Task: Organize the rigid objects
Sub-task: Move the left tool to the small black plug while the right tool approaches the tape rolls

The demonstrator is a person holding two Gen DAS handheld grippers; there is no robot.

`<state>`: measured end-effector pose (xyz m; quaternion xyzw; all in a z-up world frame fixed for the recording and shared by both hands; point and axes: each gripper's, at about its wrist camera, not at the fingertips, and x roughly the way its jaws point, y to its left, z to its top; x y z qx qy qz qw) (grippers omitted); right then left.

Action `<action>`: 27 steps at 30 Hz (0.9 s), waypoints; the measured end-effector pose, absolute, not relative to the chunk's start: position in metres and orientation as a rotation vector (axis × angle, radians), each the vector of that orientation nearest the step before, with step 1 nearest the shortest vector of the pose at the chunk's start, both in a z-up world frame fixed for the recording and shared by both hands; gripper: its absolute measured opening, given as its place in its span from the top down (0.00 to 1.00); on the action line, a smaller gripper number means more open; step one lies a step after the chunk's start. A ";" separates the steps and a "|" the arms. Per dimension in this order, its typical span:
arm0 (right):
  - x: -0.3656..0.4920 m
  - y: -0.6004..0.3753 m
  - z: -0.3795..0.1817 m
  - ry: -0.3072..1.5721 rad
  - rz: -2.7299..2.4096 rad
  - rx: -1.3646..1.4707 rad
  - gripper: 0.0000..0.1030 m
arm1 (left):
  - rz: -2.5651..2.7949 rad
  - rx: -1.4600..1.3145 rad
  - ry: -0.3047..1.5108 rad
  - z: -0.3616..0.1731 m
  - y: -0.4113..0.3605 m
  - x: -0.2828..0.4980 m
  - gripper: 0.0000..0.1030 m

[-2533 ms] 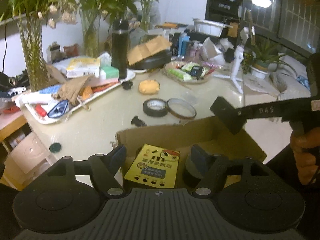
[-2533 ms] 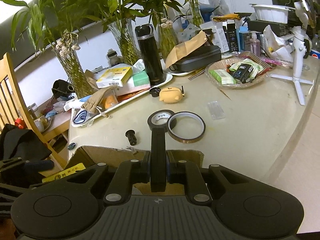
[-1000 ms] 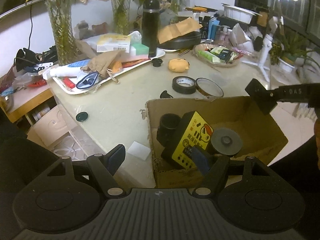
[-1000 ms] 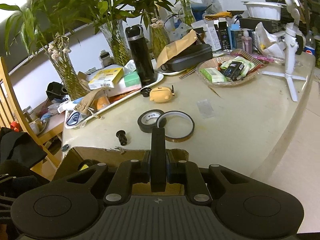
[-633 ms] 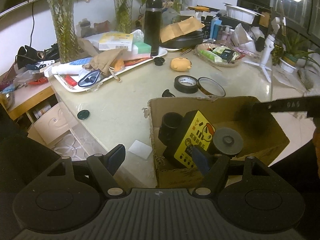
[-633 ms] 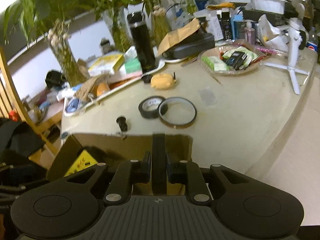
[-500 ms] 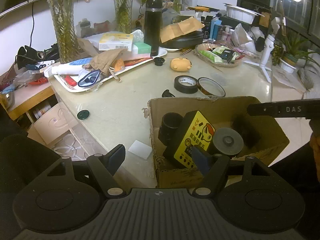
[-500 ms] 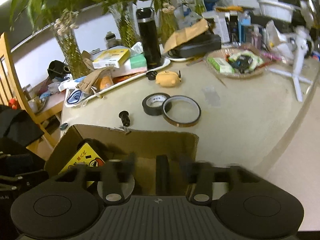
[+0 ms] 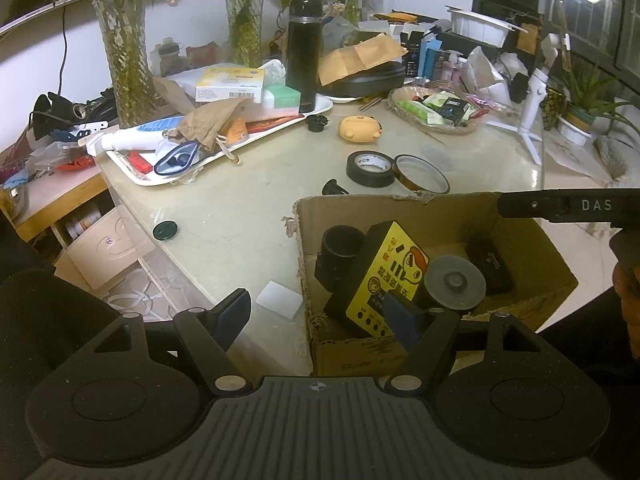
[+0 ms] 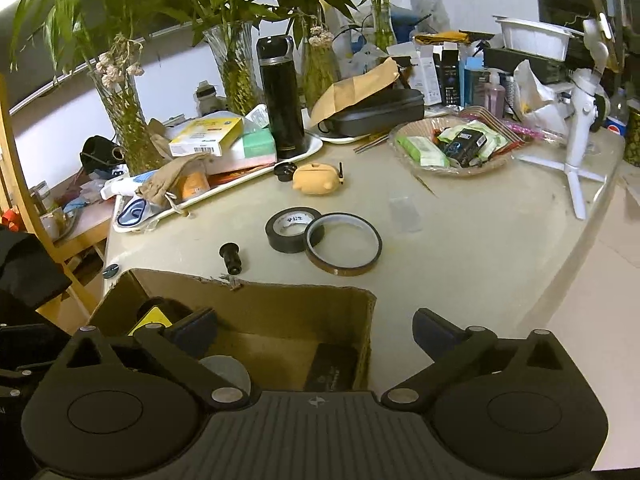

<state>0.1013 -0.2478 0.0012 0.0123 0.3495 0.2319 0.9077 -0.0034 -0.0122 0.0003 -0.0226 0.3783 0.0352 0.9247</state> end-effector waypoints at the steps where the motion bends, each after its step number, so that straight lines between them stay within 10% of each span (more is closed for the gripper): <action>1: 0.101 -0.247 0.001 0.720 0.479 0.022 0.00 | 0.072 -0.046 0.776 0.000 -0.012 -0.003 0.29; 27: 0.164 -0.229 0.005 0.601 0.543 -0.093 0.00 | -0.028 0.070 0.664 0.025 -0.012 0.074 0.29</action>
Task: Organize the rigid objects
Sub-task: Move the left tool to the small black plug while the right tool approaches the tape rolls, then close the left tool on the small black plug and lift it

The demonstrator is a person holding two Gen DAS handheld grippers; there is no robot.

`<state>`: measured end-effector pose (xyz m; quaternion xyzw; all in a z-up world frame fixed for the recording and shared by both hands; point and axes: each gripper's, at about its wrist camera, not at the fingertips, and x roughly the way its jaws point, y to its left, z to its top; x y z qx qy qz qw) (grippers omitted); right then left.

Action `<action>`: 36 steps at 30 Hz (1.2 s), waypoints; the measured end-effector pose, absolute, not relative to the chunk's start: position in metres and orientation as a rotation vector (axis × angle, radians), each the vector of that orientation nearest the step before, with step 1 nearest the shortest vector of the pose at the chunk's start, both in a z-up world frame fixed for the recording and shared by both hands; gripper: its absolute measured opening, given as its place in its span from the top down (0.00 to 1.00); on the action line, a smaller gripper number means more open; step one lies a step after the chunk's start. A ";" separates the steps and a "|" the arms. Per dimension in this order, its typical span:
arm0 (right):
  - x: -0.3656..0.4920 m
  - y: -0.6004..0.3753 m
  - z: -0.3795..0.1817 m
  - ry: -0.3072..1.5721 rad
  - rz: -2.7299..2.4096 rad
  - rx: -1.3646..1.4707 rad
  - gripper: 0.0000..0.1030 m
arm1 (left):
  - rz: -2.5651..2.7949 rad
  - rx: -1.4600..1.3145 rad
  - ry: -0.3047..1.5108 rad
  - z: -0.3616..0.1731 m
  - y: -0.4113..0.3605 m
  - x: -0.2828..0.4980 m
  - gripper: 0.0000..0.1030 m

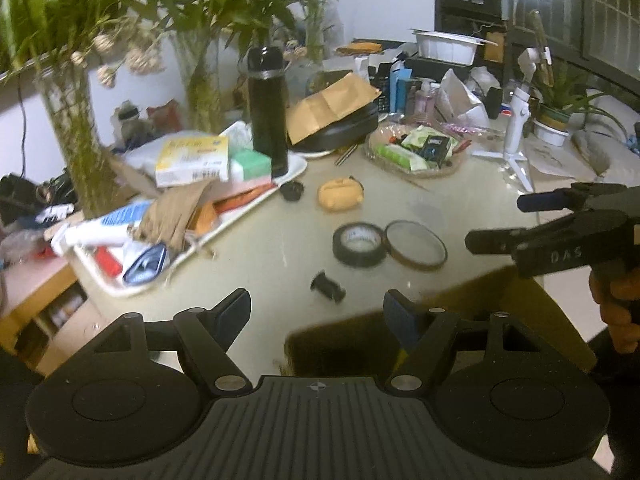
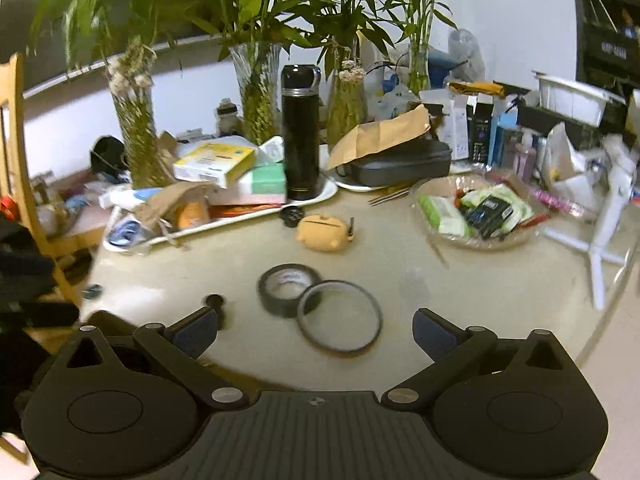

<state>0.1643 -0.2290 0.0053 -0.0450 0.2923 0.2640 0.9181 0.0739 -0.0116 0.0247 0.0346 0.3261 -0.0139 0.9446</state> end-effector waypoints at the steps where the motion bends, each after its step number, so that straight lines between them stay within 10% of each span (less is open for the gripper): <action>1: 0.169 -0.230 0.004 0.608 0.544 -0.085 0.00 | -0.034 0.072 0.660 0.025 -0.011 0.080 0.29; 36: 0.227 -0.257 -0.011 0.666 0.425 -0.005 0.00 | -0.370 0.264 0.943 -0.038 0.009 0.217 0.29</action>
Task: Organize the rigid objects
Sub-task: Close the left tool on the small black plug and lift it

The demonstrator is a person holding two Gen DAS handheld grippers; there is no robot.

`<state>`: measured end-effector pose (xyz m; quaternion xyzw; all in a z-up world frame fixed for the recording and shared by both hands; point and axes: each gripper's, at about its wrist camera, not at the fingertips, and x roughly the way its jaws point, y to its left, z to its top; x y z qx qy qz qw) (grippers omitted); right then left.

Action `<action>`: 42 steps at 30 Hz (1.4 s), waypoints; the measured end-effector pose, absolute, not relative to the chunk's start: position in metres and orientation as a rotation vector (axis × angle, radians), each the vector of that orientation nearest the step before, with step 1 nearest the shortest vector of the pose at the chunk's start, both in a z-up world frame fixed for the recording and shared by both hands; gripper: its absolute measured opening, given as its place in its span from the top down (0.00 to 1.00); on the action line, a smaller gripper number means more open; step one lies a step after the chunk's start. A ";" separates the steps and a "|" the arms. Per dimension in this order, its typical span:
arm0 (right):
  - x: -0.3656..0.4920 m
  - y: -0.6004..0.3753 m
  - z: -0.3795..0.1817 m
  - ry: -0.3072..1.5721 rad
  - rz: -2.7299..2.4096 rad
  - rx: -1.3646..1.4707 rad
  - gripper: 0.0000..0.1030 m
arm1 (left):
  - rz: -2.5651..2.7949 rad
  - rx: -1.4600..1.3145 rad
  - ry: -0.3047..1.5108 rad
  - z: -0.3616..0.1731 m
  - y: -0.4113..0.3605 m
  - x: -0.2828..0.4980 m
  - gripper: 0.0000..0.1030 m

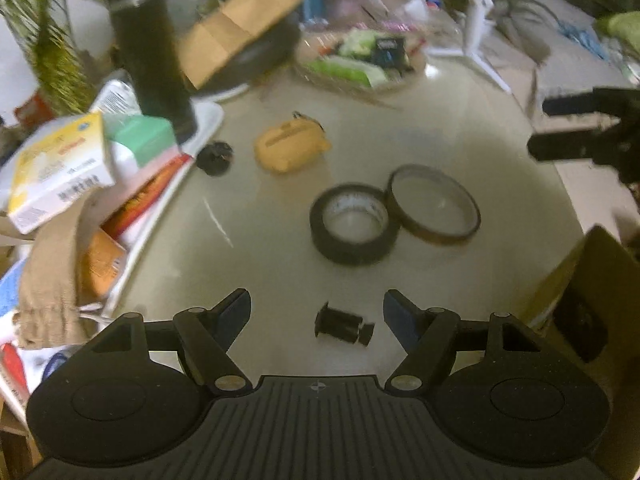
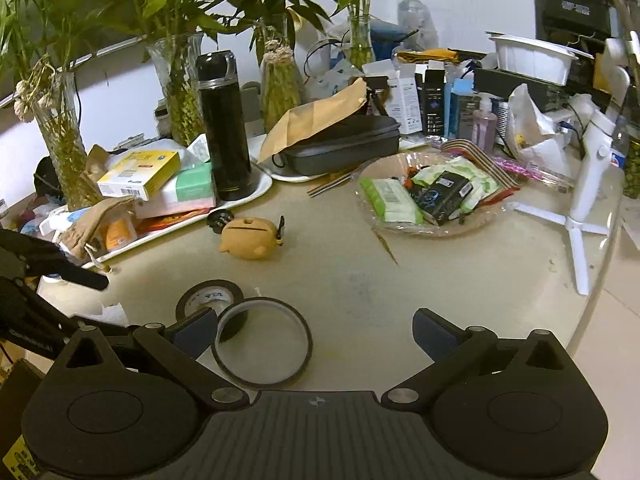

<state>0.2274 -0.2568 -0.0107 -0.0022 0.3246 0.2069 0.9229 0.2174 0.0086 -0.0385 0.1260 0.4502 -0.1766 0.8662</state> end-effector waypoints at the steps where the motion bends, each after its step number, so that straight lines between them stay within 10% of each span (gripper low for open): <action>1: 0.227 -0.258 -0.011 0.668 0.422 -0.004 0.00 | -0.385 0.260 0.955 -0.041 0.010 0.219 0.29; 16: 0.229 -0.263 -0.010 0.678 0.405 0.016 0.00 | -0.466 0.352 1.000 -0.057 0.000 0.220 0.32; 25: 0.227 -0.267 -0.009 0.673 0.407 0.024 0.00 | -0.481 0.381 1.008 -0.065 -0.005 0.219 0.63; 42: 0.229 -0.267 -0.012 0.684 0.406 0.032 0.00 | -0.430 0.430 0.786 -0.044 -0.014 0.200 0.63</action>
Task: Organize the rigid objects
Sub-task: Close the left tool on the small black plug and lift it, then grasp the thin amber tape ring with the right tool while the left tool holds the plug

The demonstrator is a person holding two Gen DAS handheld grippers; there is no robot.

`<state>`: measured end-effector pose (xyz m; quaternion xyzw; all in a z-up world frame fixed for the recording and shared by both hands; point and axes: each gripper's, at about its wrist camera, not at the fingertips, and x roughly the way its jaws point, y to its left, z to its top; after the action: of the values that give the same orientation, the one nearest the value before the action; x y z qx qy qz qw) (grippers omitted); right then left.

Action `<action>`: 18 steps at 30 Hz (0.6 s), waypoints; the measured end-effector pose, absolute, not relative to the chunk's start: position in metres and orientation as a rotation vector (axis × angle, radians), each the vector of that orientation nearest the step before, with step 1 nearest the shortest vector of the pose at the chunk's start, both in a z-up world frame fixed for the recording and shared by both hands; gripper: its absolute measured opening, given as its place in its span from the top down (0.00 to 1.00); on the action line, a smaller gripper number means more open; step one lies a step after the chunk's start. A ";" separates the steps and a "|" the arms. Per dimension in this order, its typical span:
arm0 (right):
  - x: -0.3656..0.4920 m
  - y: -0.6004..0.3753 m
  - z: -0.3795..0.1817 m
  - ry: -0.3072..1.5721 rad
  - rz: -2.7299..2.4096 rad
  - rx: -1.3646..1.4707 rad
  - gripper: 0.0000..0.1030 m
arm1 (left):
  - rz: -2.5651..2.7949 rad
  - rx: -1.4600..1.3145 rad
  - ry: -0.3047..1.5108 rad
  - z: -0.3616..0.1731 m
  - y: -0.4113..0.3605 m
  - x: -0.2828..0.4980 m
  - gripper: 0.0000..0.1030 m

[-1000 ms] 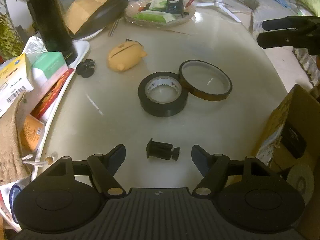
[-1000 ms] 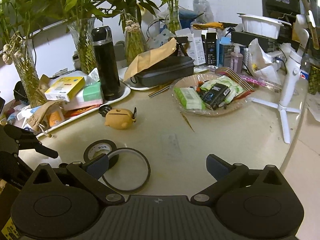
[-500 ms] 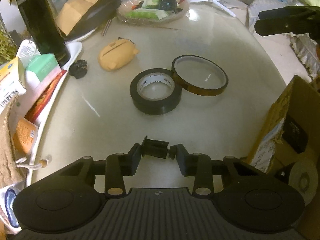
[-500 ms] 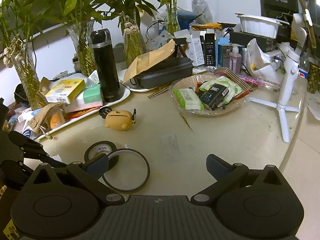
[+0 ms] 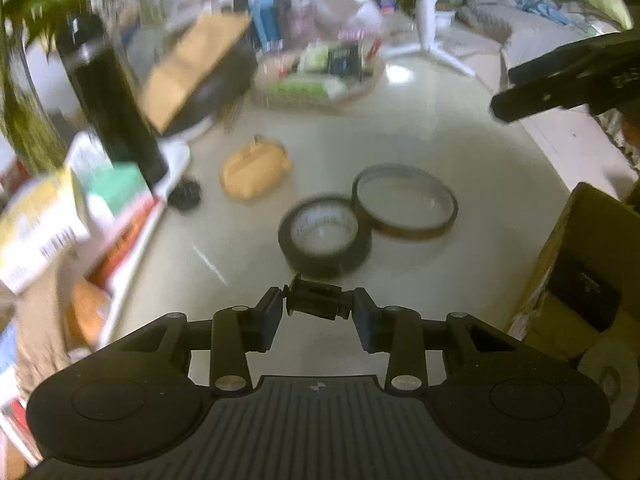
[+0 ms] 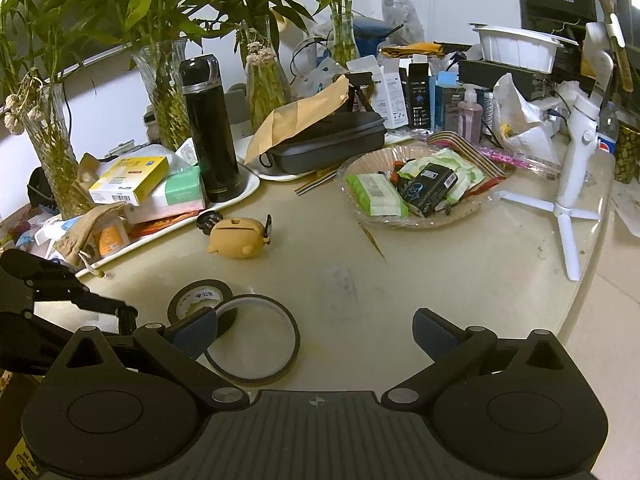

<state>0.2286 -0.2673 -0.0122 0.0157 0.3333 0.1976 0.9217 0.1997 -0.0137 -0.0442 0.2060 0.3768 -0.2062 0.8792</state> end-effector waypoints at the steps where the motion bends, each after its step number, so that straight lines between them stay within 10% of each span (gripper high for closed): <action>1: 0.229 -0.268 -0.013 0.687 0.406 0.035 0.00 | -0.426 0.442 0.759 -0.042 -0.016 0.197 0.63; 18: 0.236 -0.249 -0.025 0.731 0.440 0.006 0.00 | -0.361 0.429 0.603 -0.021 -0.020 0.187 0.63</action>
<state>0.2362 -0.2493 -0.0248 0.0031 0.3546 0.2133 0.9104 0.1868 -0.0198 -0.0214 0.2087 0.2931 -0.1756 0.9163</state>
